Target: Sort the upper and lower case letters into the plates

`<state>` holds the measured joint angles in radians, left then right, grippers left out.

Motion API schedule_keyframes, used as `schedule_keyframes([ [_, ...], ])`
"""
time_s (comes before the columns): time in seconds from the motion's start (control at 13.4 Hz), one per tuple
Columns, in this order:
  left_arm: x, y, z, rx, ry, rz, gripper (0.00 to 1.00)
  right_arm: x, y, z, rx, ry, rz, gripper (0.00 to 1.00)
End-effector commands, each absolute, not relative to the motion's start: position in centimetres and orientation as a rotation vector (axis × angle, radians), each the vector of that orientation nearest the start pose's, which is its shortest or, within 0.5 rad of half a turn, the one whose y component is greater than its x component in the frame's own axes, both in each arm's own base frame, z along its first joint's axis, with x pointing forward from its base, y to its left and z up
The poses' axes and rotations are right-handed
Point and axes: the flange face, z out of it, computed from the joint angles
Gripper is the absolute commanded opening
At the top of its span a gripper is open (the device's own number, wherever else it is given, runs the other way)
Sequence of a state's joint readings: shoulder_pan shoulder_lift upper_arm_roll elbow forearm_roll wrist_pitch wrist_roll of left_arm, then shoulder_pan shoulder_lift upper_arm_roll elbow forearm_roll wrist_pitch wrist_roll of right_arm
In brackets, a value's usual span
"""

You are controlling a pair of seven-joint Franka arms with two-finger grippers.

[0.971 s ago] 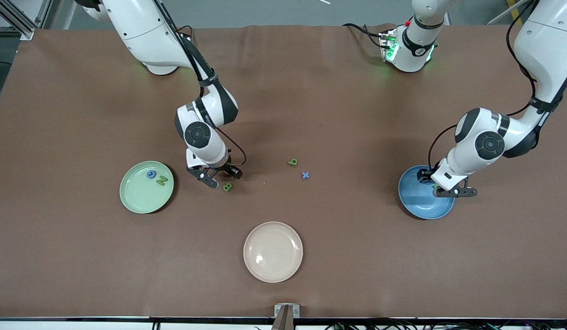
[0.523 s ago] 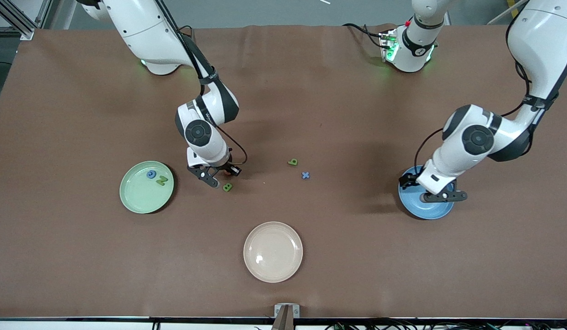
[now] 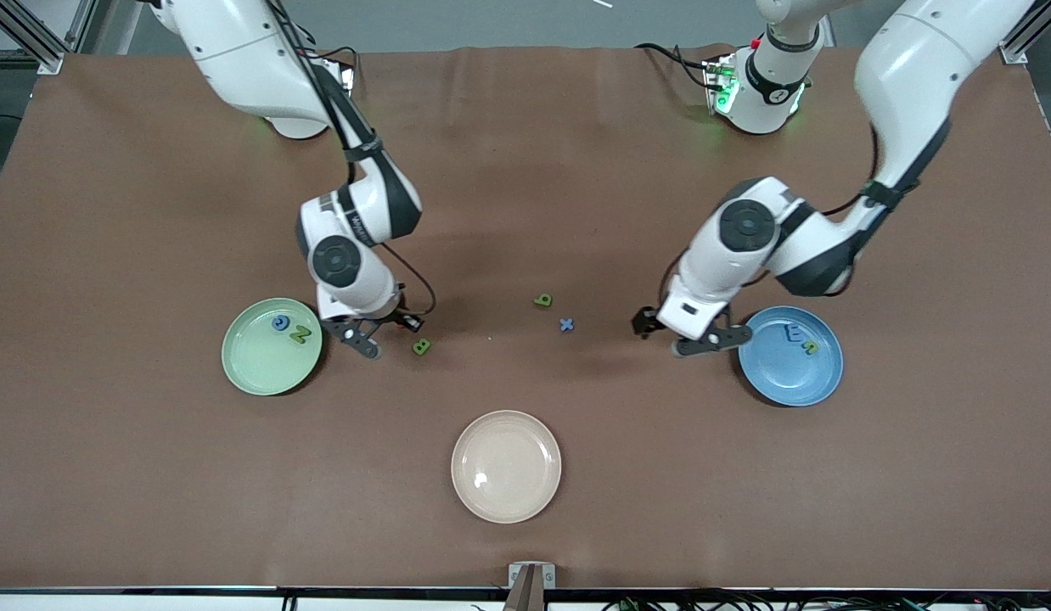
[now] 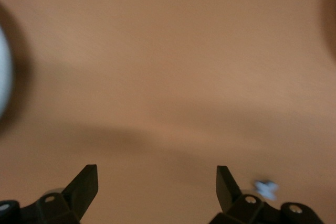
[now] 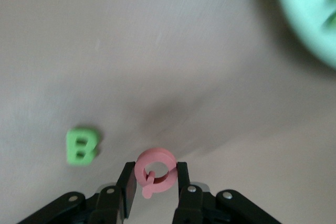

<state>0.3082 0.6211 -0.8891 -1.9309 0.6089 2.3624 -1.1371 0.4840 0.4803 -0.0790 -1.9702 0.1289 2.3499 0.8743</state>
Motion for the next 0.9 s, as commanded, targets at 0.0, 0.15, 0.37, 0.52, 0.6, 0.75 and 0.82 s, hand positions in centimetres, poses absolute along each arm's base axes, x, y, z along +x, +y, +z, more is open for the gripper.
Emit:
schedule_keyframes([
  [0.0,54.0,-35.3,25.5,-3.201,-0.425,-0.055,0.99,57.1,17.2,25.3,-3.051,0.704,0.202,0.00],
  [0.15,52.8,-38.7,23.1,-3.153,-0.423,-0.074,0.99,58.3,12.4,25.8,-3.060,0.580,0.202,0.01],
  [0.37,51.7,-42.3,20.2,-3.114,-0.430,-0.093,0.99,59.4,5.7,25.5,-3.083,0.441,0.180,0.01],
  [0.52,51.9,-43.0,19.4,-3.122,-0.438,-0.076,0.99,59.6,1.9,24.9,-3.097,0.367,0.163,0.01],
  [0.6,51.7,-43.9,19.4,-3.133,-0.432,-0.070,0.99,59.6,0.4,24.1,-3.098,0.334,0.166,0.01],
  [0.75,50.9,-44.5,18.2,-3.132,-0.407,-0.044,0.99,59.5,-1.3,22.7,-3.101,0.293,0.166,0.01],
  [0.82,51.0,-44.6,18.1,-3.133,-0.403,-0.042,0.99,59.3,-1.8,21.7,-3.102,0.296,0.166,0.01],
])
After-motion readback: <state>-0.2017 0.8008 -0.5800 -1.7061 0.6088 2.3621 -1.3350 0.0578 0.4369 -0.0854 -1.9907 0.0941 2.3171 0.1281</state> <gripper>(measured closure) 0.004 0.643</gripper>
